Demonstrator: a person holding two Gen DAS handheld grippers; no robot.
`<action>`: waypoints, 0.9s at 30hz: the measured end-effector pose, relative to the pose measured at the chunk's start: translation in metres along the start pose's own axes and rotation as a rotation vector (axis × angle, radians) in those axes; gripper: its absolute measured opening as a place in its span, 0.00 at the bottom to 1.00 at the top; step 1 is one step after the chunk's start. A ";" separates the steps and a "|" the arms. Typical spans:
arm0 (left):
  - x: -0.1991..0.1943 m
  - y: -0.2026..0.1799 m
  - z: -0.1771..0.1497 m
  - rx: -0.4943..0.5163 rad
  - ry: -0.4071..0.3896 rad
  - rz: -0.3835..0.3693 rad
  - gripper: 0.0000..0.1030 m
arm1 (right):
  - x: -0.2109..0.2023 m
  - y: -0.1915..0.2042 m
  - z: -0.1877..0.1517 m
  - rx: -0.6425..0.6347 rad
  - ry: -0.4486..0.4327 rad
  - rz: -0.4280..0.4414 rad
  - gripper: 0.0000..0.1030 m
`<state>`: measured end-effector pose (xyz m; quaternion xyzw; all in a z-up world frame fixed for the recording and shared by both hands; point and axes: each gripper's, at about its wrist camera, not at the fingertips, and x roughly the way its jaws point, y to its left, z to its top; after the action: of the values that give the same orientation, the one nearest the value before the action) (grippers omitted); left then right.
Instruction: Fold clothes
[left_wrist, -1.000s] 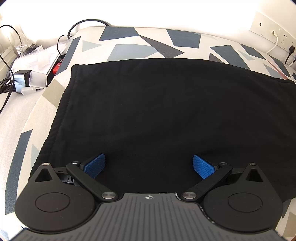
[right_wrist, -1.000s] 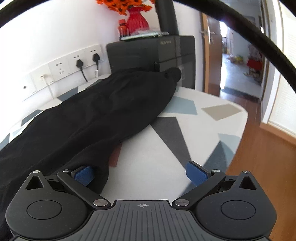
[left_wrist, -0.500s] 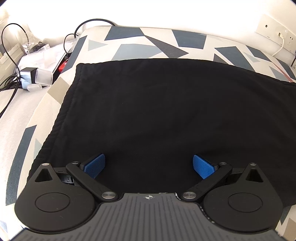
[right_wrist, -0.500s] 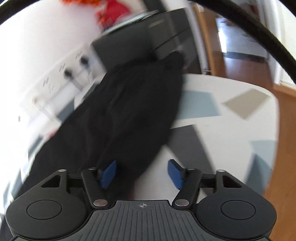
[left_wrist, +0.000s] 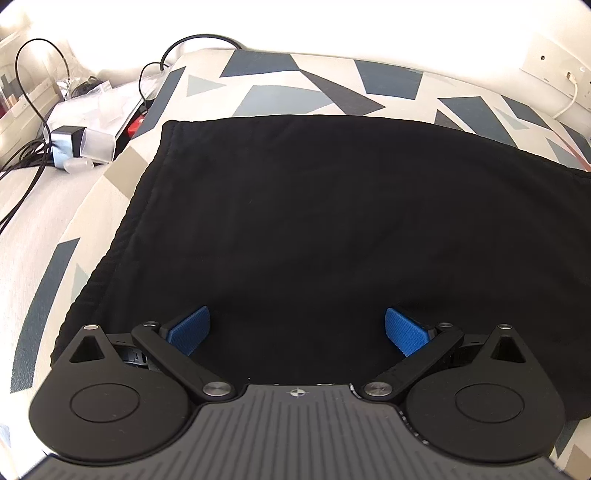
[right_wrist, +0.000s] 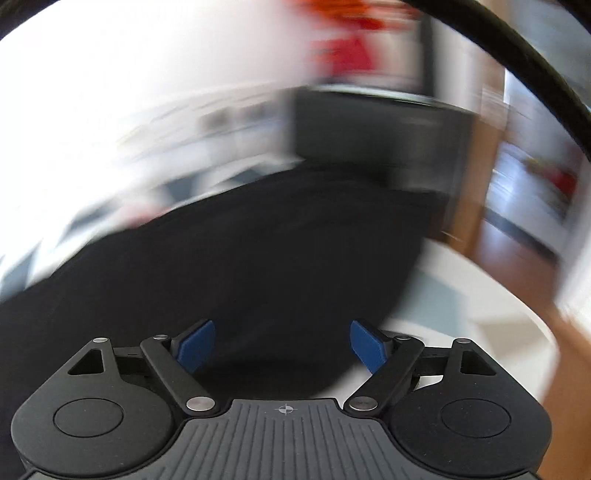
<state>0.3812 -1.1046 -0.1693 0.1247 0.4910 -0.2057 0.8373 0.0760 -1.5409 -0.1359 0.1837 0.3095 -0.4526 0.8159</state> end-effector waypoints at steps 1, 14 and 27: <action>0.000 0.000 0.000 0.000 -0.002 0.000 1.00 | 0.004 0.016 -0.002 -0.091 0.034 0.028 0.77; 0.000 0.000 -0.002 -0.016 -0.006 -0.003 1.00 | 0.096 0.058 0.058 -0.072 0.212 0.049 0.99; -0.003 0.000 -0.004 -0.054 -0.010 0.022 1.00 | 0.163 0.076 0.115 -0.086 0.266 0.048 0.97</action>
<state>0.3765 -1.1024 -0.1688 0.1064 0.4906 -0.1839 0.8451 0.2448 -1.6701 -0.1586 0.2141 0.4296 -0.3907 0.7855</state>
